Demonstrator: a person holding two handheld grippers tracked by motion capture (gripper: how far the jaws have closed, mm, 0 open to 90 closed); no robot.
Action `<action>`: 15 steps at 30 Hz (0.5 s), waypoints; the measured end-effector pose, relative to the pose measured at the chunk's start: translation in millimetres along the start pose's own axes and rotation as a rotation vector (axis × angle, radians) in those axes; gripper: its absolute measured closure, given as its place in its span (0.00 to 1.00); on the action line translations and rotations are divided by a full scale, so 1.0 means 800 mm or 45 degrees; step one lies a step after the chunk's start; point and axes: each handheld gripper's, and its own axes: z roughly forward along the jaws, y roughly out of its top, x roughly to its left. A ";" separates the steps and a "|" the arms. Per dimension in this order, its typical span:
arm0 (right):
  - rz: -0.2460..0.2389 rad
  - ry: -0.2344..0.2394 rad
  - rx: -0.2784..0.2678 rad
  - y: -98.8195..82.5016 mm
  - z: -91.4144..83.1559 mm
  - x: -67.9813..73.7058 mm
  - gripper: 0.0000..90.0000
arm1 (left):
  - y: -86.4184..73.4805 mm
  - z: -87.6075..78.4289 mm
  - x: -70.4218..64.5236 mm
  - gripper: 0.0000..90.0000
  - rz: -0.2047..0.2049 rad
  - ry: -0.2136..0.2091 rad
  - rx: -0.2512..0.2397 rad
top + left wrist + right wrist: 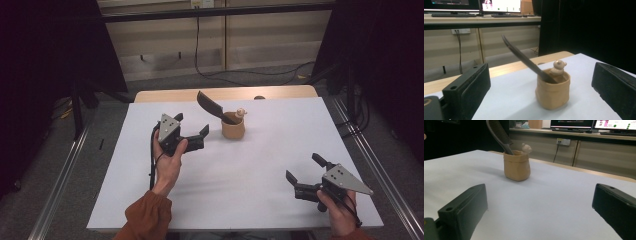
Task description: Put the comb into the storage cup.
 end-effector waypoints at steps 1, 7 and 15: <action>-0.001 -0.001 -0.001 0.000 0.000 0.000 0.00 | 0.000 -0.002 0.001 0.02 0.006 0.000 -0.002; -0.002 -0.012 -0.002 0.001 0.000 0.000 0.00 | -0.007 -0.020 0.002 0.02 0.026 0.006 0.000; -0.010 -0.016 -0.007 0.001 -0.001 0.000 0.00 | -0.020 -0.039 0.007 0.01 0.019 0.020 -0.014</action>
